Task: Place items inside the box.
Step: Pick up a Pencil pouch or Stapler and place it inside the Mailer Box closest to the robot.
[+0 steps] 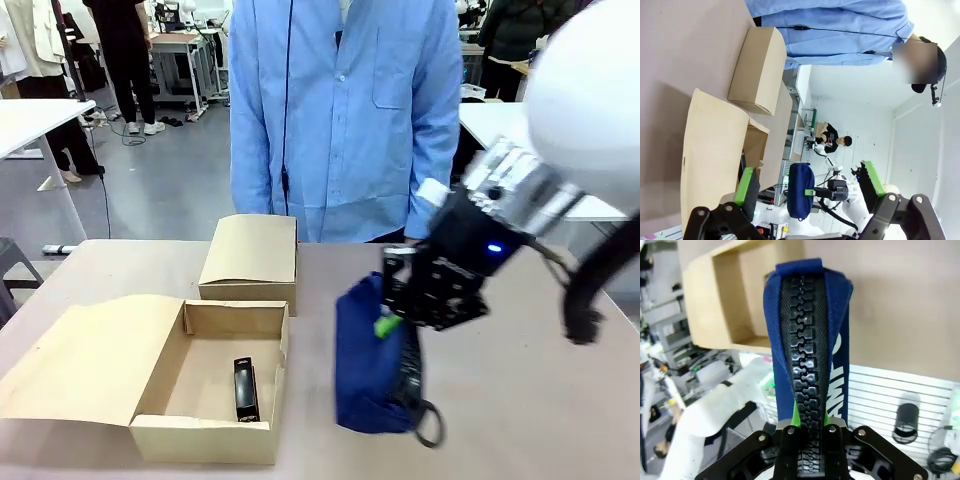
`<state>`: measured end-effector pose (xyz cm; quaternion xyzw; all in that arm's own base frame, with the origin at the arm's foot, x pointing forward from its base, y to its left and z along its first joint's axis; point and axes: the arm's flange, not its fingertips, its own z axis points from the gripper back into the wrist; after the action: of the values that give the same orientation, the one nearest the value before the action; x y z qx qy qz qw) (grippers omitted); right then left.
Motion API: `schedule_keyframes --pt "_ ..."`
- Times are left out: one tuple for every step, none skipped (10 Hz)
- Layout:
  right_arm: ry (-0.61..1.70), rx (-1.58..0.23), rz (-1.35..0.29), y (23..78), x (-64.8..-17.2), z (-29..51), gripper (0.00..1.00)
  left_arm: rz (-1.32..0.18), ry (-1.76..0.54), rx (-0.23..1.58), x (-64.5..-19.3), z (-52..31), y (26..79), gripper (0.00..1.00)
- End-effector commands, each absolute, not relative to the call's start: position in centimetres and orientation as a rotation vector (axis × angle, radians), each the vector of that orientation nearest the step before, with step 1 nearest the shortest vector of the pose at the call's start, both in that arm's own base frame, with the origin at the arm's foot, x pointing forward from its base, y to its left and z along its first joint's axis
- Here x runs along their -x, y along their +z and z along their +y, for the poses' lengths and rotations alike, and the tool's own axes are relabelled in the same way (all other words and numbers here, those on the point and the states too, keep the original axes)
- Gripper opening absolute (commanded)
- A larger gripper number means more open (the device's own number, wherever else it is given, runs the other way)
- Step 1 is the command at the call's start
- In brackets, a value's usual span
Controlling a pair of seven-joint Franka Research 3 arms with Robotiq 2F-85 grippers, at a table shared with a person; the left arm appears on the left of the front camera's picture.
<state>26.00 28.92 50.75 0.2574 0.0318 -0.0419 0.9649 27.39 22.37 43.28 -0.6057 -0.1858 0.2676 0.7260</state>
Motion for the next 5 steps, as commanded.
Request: schedule_keyframes --pt "-0.030 -0.529 0.064 51.7 -29.0 36.8 0.11 -0.418 0.570 1.339 -27.1 22.4 43.3 1.00" --pt "-0.018 -0.494 0.066 51.7 -29.5 41.8 0.11 -0.418 0.570 1.339 -27.1 22.4 43.3 1.00" --pt "-0.005 -0.461 0.066 51.5 -29.2 45.7 0.11 -0.418 0.570 1.339 -27.1 22.4 43.3 1.00" --pt "0.048 -0.369 0.121 51.1 -28.1 48.3 0.11 -0.418 0.570 1.339 -27.1 22.4 43.3 1.00" --pt "0.018 -0.535 0.078 51.5 -27.7 41.6 0.11 -0.418 0.570 1.339 -27.1 22.4 43.3 1.00"
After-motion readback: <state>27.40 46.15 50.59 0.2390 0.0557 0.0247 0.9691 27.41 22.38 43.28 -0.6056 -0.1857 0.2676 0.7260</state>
